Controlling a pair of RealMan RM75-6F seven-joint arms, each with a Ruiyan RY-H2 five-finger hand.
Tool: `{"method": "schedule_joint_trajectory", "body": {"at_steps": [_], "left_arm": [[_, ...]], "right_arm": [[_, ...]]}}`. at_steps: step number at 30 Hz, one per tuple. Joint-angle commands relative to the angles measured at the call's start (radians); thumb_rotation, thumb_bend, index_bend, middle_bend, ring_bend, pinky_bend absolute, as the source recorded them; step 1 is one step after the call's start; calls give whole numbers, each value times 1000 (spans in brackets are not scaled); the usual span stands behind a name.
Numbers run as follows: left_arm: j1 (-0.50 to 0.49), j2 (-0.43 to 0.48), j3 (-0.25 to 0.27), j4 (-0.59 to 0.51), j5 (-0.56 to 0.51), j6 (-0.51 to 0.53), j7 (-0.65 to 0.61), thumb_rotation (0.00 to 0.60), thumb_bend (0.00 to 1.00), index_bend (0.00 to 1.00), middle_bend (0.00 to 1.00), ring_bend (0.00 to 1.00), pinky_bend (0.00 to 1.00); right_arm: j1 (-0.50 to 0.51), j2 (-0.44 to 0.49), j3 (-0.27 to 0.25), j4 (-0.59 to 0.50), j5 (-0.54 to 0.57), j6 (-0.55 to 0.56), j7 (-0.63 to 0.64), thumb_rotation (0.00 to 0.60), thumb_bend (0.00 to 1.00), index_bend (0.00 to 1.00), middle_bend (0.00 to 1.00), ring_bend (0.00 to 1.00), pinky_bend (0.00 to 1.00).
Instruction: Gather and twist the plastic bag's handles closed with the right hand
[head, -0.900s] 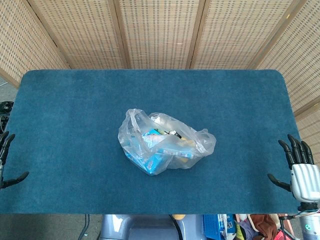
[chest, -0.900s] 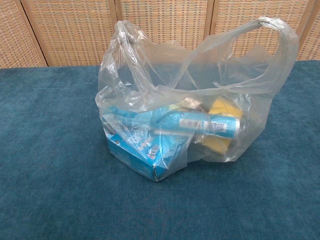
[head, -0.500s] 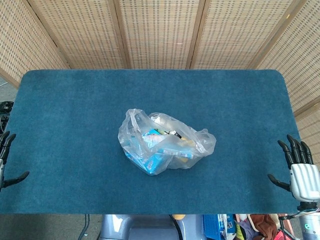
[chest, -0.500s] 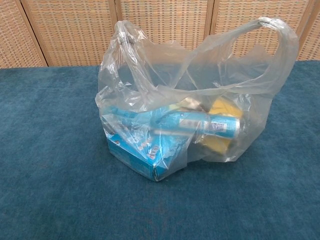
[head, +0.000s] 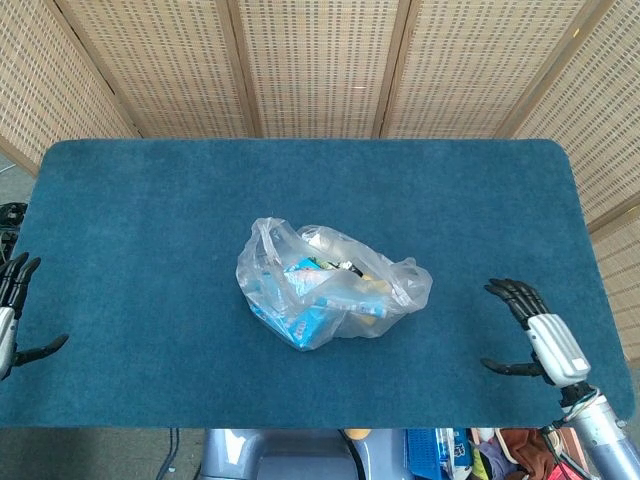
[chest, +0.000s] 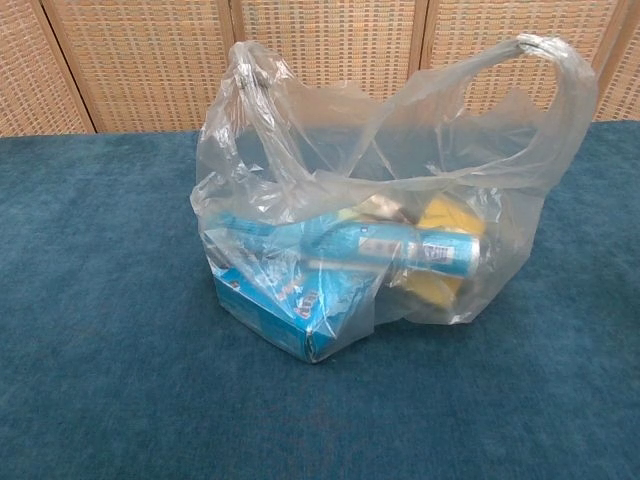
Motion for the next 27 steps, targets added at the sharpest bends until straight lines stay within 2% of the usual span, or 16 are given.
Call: {"method": "schedule_joint_trajectory", "body": {"at_steps": [1,11,22,27], "left_arm": [[-10,9,-12,-24,-17,-12,13,600,66,0,0,0,0],[-35,7,-29,-48,-48,-40,33,600,65,0,0,0,0],[-36,11,-37,-41,-64,-38,18,600,65,0,0,0,0],[-38,10,-36,-38,-66,-38,20,600,65,0,0,0,0]], "right_arm": [[92,28,-12,-36,-77,-66,141,600,0,119,127,0,0],[209,31,1,-122,-78,-161,251,600,0,119,137,0,0],[303,-29,50,-153,13,-254,196,600,46,120,139,1,0],[335,-56,71,-156,53,-276,229,600,98,134,159,29,0]]}}
